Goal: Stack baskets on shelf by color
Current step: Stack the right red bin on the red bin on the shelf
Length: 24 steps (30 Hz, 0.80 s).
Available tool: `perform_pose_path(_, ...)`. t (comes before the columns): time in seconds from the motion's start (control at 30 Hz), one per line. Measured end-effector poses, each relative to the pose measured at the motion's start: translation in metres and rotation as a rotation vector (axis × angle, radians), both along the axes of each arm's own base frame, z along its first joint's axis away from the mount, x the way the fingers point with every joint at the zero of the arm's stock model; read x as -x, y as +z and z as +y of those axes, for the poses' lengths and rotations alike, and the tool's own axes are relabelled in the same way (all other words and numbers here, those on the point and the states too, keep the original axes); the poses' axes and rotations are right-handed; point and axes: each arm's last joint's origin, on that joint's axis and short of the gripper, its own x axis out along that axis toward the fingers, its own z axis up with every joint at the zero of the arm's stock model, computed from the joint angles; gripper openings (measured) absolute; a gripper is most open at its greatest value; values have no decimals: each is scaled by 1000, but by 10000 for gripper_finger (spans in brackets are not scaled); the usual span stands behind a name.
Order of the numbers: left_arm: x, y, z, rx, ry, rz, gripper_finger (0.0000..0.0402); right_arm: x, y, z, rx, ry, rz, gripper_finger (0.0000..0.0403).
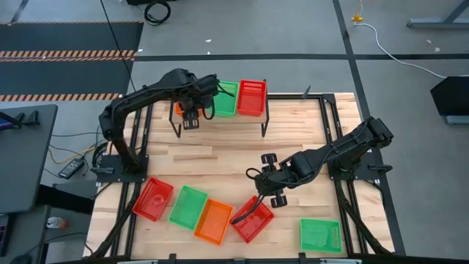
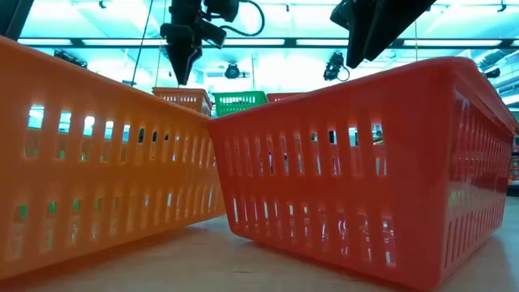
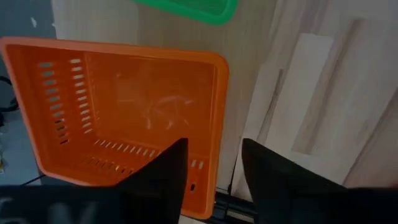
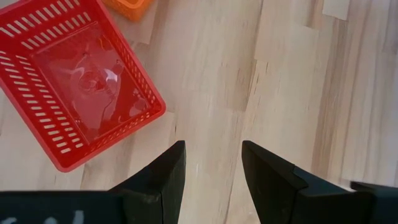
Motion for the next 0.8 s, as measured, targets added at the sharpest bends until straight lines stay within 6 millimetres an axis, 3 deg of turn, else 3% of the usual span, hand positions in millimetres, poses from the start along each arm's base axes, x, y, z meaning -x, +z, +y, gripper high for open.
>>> perform_pose_path(0.17,2,8,-11,-10,-21,-29,179,0,0,0,7,9,3,164)
perform_pose_path(0.33,13,36,-28,-71,-20,-128,177,0,0,-1,39,15,-6,164)
perform_pose_path(0.47,30,67,-45,-100,73,-305,165,-3,1,-5,118,-20,-47,164)
perform_pose_path(0.6,42,87,-64,-109,113,-521,147,-11,4,-13,145,-77,-126,164)
perform_pose_path(0.8,54,87,-91,-85,46,-802,118,-23,9,-20,11,-164,-218,164)
